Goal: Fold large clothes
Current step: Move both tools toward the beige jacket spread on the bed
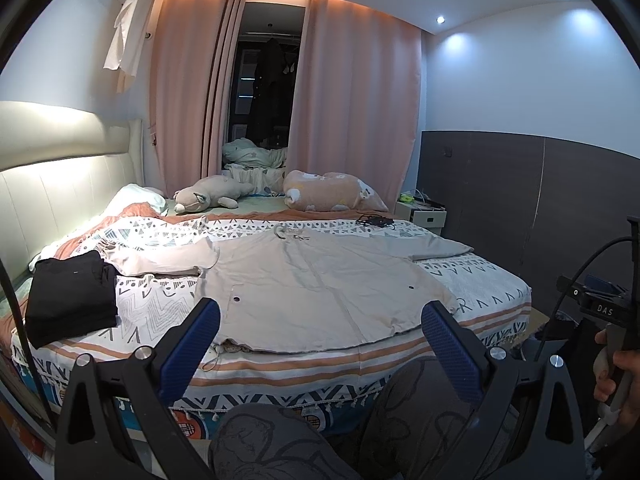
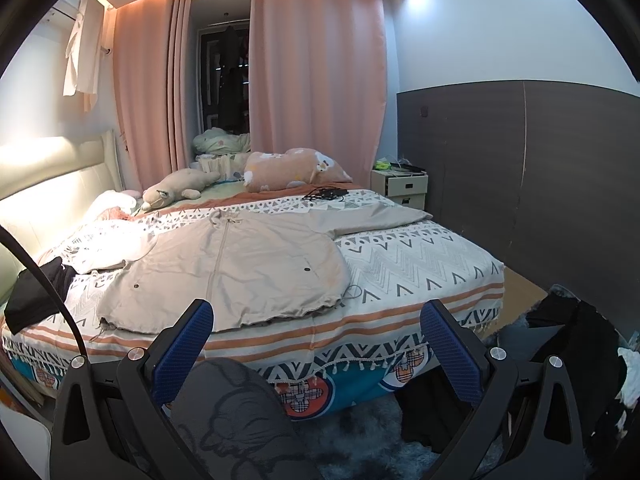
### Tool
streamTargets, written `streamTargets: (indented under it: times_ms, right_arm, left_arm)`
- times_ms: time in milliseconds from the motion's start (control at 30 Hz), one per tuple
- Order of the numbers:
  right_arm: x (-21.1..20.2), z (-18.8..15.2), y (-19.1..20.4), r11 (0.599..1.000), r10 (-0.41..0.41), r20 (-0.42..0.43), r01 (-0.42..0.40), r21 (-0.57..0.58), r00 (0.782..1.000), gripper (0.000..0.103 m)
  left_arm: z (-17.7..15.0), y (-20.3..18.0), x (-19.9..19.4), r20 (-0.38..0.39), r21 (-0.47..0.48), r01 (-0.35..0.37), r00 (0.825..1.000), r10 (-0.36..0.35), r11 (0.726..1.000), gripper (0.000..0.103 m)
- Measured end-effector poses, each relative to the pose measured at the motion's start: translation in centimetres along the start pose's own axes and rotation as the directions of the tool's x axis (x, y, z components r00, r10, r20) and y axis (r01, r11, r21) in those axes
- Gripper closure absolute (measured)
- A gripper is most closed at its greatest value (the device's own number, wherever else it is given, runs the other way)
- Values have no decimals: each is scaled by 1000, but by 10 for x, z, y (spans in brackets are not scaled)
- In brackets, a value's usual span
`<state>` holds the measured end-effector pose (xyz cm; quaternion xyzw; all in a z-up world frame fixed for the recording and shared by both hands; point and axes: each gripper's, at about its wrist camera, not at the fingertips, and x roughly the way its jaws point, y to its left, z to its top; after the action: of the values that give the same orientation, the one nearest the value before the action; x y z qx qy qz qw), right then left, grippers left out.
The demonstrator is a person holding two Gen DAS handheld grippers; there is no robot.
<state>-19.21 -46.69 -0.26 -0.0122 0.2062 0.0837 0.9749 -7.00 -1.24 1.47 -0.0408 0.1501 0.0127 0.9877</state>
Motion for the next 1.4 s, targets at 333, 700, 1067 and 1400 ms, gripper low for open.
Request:
streamTargets:
  times_ms: [333,700,1067,1400]
  right_arm:
    - [42,15,8,1000,10,-18,-10,8,1000,0]
    - [116,52,29,999,44,-38,-43,26,998,0]
    - [192,88,62,994,106,-65,-104,33,992,0]
    - [274,114,102,979,202,-117,-204,-4,972,0]
  left_arm:
    - [10,20,36,-17,-18,-23,1000,22,1000,0]
    - [26,61,97,-65,-62,-77,995,73,995,0]
    - [44,113,143,-114,-105,-143,985,131,984,0]
    - [58,182,188,-163,-174,-227,966,199,958,0]
